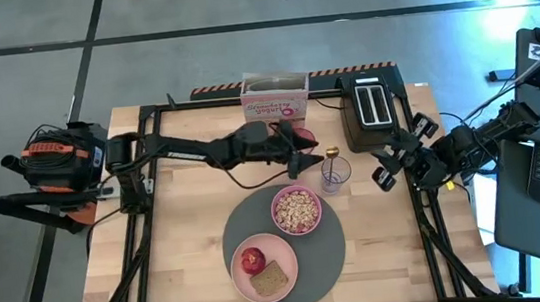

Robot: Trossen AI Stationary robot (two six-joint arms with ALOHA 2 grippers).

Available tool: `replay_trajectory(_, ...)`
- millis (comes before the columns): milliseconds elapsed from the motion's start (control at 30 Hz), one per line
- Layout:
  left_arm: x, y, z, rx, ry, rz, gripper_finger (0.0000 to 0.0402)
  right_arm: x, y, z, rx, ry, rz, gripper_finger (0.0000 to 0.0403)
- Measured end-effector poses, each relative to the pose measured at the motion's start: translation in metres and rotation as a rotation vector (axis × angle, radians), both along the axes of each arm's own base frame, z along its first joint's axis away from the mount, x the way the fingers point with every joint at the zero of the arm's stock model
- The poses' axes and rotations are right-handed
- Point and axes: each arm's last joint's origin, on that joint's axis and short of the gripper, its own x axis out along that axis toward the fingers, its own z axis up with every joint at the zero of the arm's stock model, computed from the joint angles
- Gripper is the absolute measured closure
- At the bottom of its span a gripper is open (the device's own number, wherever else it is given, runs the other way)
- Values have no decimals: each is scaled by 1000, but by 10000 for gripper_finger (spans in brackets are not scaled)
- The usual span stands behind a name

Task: Arrange a breakfast setting
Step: Put the spoon on the grey placemat to the left of the pink bowl

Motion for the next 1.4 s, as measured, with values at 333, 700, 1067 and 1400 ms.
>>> replay_trajectory(333,16,-20,26,294,179,9,79,0,-2,-1,-9,31,-113,299)
replay_trajectory(700,38,-3,8,438,305,1,79,0,-2,0,-10,16,-101,299)
replay_trajectory(1067,52,17,-12,487,342,9,79,1,-2,-1,-6,35,-116,299)
replay_trajectory(1400,53,30,-15,427,315,-11,79,1,-2,-2,-9,43,-116,299)
